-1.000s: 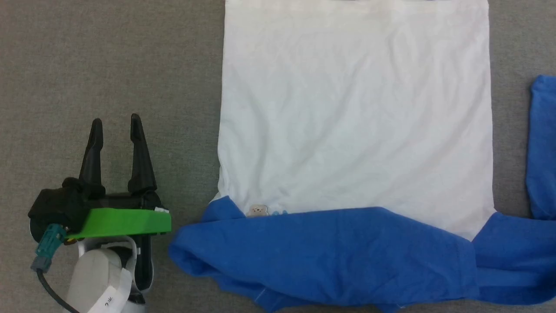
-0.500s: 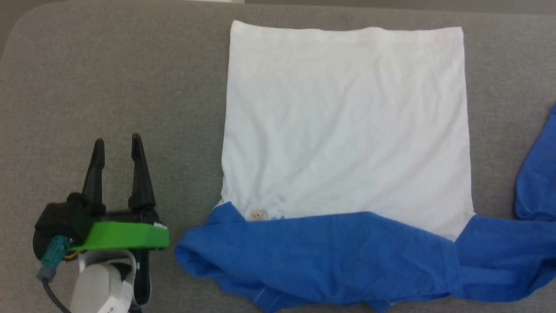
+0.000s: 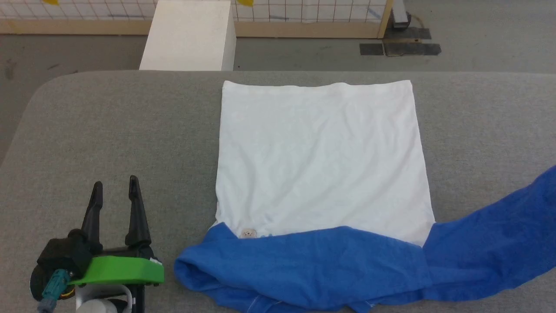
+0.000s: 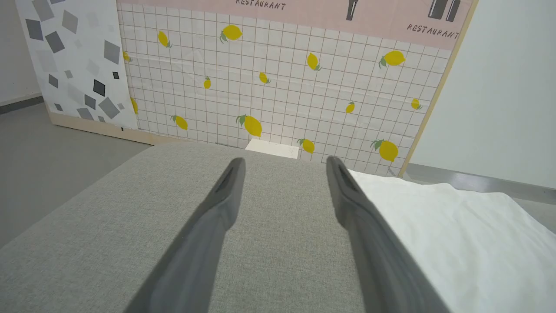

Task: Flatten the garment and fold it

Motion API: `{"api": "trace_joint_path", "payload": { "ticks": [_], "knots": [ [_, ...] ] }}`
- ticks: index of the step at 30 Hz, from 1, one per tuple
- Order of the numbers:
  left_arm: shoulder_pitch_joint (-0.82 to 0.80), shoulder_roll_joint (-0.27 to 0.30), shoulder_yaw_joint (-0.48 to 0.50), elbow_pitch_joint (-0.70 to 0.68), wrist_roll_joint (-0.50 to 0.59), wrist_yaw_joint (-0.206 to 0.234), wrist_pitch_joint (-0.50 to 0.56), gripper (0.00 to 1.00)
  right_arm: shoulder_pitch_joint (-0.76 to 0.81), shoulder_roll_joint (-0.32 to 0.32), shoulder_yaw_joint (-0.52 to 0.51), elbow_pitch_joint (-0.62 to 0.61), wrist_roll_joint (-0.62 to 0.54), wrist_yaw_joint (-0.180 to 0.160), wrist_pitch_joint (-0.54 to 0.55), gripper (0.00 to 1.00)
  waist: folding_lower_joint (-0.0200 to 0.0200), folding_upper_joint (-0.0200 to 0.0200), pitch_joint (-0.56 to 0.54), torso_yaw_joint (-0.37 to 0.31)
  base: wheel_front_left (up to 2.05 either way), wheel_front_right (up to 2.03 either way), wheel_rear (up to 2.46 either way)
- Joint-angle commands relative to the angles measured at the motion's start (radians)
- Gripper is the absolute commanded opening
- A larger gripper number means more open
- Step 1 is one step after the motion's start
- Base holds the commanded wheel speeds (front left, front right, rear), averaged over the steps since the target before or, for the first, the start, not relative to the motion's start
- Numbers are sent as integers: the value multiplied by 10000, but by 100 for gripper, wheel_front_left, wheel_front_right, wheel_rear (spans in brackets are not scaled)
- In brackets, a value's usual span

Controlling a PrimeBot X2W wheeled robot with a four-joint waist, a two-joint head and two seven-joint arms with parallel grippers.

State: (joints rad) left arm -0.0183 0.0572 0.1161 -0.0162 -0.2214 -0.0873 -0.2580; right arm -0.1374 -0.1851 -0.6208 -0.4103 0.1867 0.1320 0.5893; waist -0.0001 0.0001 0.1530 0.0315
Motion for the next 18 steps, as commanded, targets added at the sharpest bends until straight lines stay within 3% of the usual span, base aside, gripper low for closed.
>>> {"api": "trace_joint_path", "payload": {
  "ticks": [1, 5, 10, 18],
  "knots": [
    [178, -47, 33, -67, 34, -12, -37, 100, 206, 86, 247, -509, 93, -13, 54, 0, 1, -1, -343, -304, 0, 0, 0],
    [310, -52, 48, -127, 48, -6, -37, 100, 515, 229, 1271, -2029, 128, -13, 283, 0, 1, -1, -467, -394, 0, 0, 0],
    [309, -57, 5, -120, 47, -20, -38, 100, 753, 255, 3496, -3169, 37, -13, 776, 0, 1, -1, -526, -391, 0, 0, 0],
    [236, -63, -167, 6, 3, -74, -38, 100, 413, 88, 7882, -2348, -276, -13, 928, 0, 1, -1, -491, -191, 0, 0, 0]
  ]
}}
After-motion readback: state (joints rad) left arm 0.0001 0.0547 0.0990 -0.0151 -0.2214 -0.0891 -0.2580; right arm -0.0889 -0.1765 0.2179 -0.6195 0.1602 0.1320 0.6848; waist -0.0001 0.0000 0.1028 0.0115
